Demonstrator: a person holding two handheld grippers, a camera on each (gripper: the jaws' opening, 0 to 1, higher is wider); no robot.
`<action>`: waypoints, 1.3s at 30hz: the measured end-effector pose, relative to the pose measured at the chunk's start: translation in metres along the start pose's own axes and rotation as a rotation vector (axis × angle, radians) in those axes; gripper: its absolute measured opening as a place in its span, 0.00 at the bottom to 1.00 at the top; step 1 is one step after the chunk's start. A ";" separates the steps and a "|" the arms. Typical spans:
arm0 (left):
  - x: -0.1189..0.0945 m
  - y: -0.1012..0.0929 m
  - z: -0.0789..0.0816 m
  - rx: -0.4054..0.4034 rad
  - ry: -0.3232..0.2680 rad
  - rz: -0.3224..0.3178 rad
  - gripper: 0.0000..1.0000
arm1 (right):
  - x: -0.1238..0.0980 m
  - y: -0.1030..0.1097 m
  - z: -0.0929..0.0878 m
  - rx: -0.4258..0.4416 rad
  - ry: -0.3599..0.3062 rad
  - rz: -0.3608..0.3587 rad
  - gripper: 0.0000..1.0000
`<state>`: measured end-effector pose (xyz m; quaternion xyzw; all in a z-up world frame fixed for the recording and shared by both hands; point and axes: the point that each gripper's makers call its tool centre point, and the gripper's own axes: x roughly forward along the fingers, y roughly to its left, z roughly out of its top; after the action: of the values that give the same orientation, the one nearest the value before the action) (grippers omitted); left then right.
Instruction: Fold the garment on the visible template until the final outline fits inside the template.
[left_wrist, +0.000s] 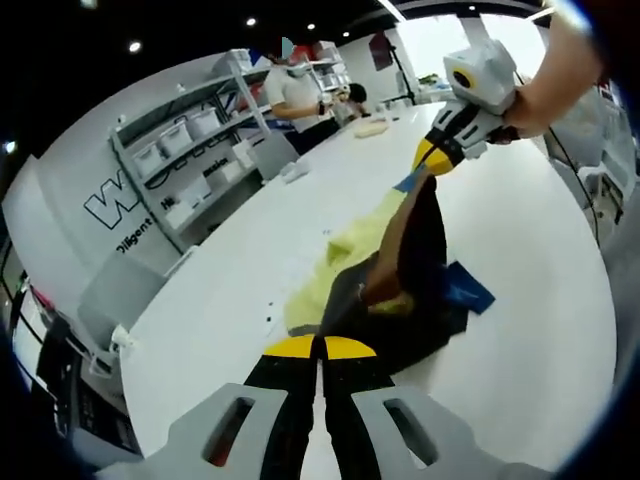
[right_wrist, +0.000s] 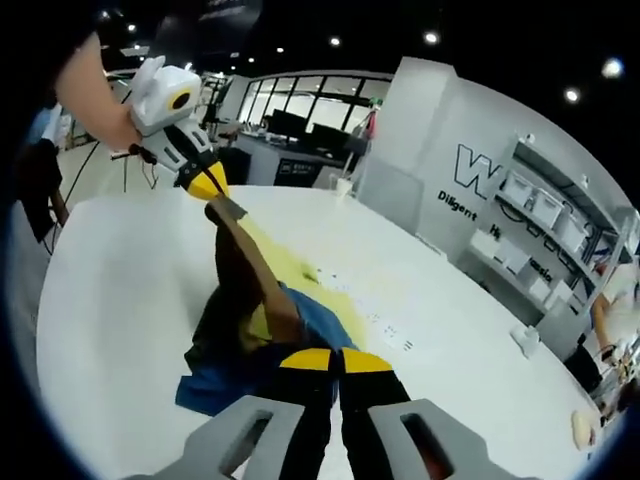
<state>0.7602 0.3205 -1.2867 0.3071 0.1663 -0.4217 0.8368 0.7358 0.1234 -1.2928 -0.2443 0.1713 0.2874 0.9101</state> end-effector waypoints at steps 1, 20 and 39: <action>-0.003 0.000 0.002 -0.001 -0.003 0.001 0.00 | -0.004 0.000 0.004 -0.001 -0.012 -0.003 0.00; -0.082 -0.072 0.005 -0.040 0.002 -0.142 0.00 | -0.088 0.050 0.029 -0.041 -0.106 0.079 0.00; -0.153 -0.180 -0.043 -0.139 0.104 -0.405 0.00 | -0.158 0.163 -0.010 0.019 -0.051 0.334 0.00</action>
<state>0.5238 0.3588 -1.3046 0.2305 0.2961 -0.5524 0.7443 0.5126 0.1653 -1.2861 -0.1965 0.1892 0.4389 0.8561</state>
